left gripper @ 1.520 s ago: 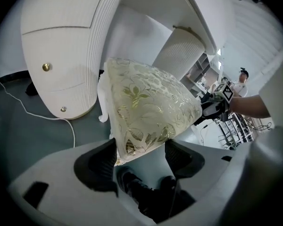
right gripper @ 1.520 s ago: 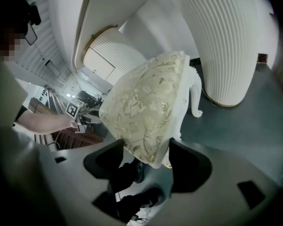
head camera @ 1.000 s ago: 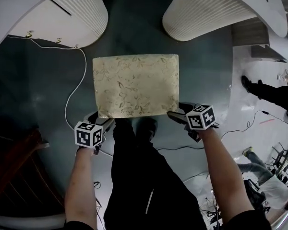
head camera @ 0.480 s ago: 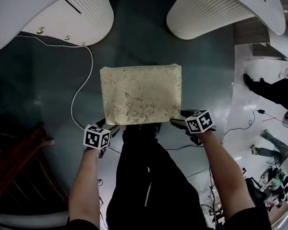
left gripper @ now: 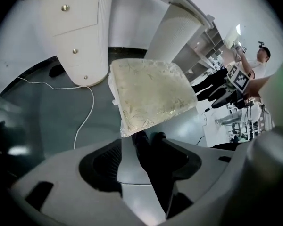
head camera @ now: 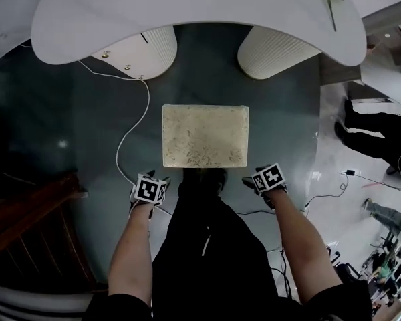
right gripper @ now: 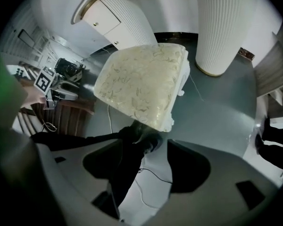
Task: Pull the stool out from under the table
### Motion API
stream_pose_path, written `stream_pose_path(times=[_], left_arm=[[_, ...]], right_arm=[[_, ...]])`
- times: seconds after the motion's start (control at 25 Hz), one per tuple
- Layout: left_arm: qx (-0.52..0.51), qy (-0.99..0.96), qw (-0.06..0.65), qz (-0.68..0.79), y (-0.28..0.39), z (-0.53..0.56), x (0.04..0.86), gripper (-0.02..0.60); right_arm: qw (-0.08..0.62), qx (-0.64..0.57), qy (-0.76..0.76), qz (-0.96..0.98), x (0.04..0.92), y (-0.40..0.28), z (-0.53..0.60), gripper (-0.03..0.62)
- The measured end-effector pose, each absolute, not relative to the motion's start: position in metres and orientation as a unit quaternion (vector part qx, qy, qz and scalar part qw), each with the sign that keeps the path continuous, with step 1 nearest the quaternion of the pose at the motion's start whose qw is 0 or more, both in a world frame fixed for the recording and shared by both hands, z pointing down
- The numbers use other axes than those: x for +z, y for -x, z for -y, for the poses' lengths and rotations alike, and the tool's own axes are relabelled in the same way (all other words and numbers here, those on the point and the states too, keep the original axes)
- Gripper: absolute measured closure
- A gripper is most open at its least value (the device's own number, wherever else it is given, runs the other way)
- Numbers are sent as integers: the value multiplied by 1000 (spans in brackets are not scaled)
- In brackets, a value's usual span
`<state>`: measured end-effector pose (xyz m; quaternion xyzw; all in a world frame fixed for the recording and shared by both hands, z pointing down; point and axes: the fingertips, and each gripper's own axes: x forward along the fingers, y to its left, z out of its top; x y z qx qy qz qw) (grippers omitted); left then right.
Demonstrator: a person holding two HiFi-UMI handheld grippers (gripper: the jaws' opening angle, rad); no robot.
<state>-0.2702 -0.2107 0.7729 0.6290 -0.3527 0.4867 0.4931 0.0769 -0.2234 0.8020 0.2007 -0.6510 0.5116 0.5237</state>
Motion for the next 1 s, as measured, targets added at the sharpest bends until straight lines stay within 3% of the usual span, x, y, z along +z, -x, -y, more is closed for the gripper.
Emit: stream_pose_path(times=[0.2,0.44,1.0], left_arm=[[489,-652,455,359,245,207,705,373],[481,-661,438,374,230,197,646,383],[487,-730,368,307,192,204,549,408]], right_arm=[[473,551,-208,656,743,-64,206,298],[383,575,-248,679,673,-52,210,313],[271,491,-367,742,572,-41,233,467]])
